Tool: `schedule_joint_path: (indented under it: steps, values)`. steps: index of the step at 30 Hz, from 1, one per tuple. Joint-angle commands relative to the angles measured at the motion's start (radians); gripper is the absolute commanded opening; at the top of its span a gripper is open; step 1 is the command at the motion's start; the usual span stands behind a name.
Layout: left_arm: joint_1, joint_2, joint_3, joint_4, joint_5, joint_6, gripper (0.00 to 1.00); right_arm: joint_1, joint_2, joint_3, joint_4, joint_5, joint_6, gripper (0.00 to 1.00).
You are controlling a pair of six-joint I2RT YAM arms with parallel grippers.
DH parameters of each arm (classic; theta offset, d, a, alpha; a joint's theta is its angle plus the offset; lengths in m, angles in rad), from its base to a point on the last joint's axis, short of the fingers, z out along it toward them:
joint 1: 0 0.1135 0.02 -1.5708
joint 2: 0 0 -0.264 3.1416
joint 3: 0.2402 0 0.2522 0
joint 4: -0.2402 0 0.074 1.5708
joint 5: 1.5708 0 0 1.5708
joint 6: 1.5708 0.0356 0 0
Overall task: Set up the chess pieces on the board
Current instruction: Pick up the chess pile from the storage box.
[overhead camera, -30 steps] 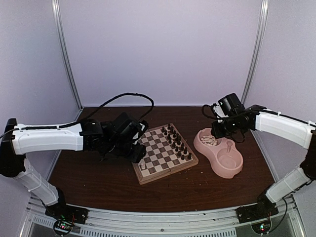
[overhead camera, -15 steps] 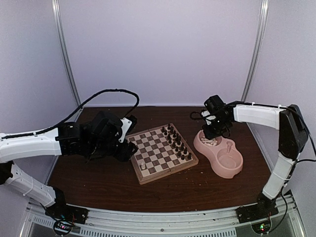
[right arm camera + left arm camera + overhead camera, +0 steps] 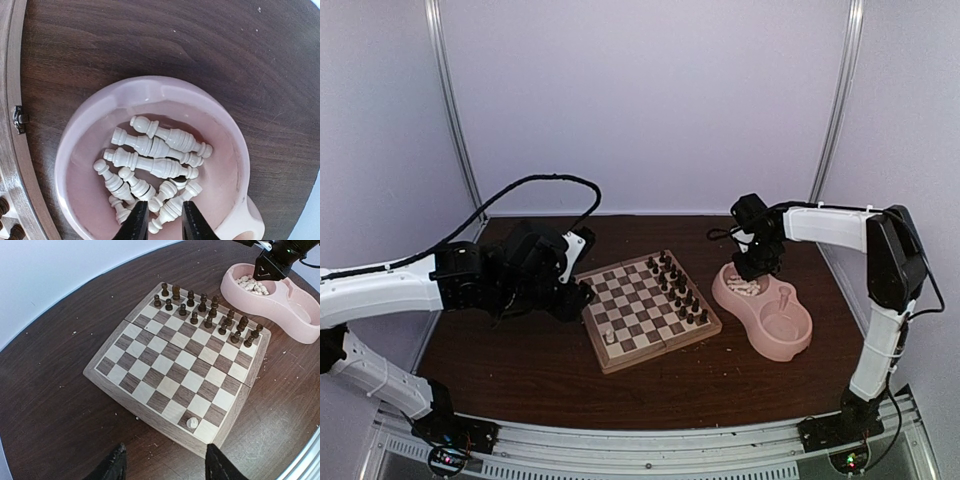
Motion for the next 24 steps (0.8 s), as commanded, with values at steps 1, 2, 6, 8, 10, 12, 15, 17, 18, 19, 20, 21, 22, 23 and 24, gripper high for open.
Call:
schedule_joint_path:
  steps: [1, 2, 6, 8, 10, 12, 15, 17, 18, 19, 20, 21, 22, 23, 24]
  values:
    - [-0.001, 0.007, 0.027, 0.009, -0.016, 0.006, 0.54, -0.023, 0.014, -0.002, -0.002, -0.048, 0.059, 0.27]
    - [-0.001, 0.014, 0.028, 0.01, -0.012, 0.006, 0.54, -0.027, 0.012, -0.007, 0.008, -0.061, 0.074, 0.27]
    - [-0.001, 0.026, 0.033, 0.012, -0.007, 0.007, 0.54, -0.05, 0.009, -0.015, 0.04, -0.126, 0.178, 0.27]
    - [-0.001, 0.028, 0.034, 0.014, -0.006, 0.008, 0.54, -0.063, 0.004, -0.027, 0.07, -0.182, 0.248, 0.29]
    - [-0.001, 0.029, 0.033, 0.016, -0.006, 0.008, 0.54, -0.066, -0.012, -0.052, 0.113, -0.217, 0.305, 0.3]
    - [-0.001, 0.031, 0.032, 0.017, -0.005, 0.01, 0.54, -0.066, -0.033, -0.088, 0.166, -0.217, 0.372, 0.3]
    - [-0.001, 0.033, 0.03, 0.018, -0.005, 0.012, 0.54, -0.065, -0.048, -0.122, 0.205, -0.187, 0.494, 0.31]
    - [-0.001, 0.033, 0.026, 0.02, -0.004, 0.012, 0.54, -0.065, -0.044, -0.124, 0.197, -0.149, 0.56, 0.31]
    - [-0.001, 0.033, 0.023, 0.022, -0.004, 0.012, 0.54, -0.064, -0.044, -0.122, 0.188, -0.125, 0.578, 0.31]
    - [0.0, 0.032, 0.02, 0.024, -0.003, 0.011, 0.54, -0.062, -0.046, -0.124, 0.189, -0.112, 0.596, 0.31]
    - [0.0, 0.032, 0.017, 0.026, 0.0, 0.012, 0.54, -0.062, -0.048, -0.124, 0.182, -0.068, 0.618, 0.31]
    - [-0.001, 0.031, 0.014, 0.028, 0.0, 0.012, 0.54, -0.06, -0.05, -0.121, 0.167, -0.036, 0.634, 0.31]
    - [-0.001, 0.031, 0.01, 0.029, 0.0, 0.012, 0.54, -0.058, -0.052, -0.118, 0.158, -0.013, 0.645, 0.31]
    - [-0.001, 0.029, 0.007, 0.028, 0.0, 0.012, 0.54, -0.056, -0.051, -0.114, 0.135, 0.017, 0.663, 0.32]
    - [-0.001, 0.027, 0.004, 0.03, -0.001, 0.012, 0.54, -0.056, -0.047, -0.104, 0.119, 0.038, 0.678, 0.32]
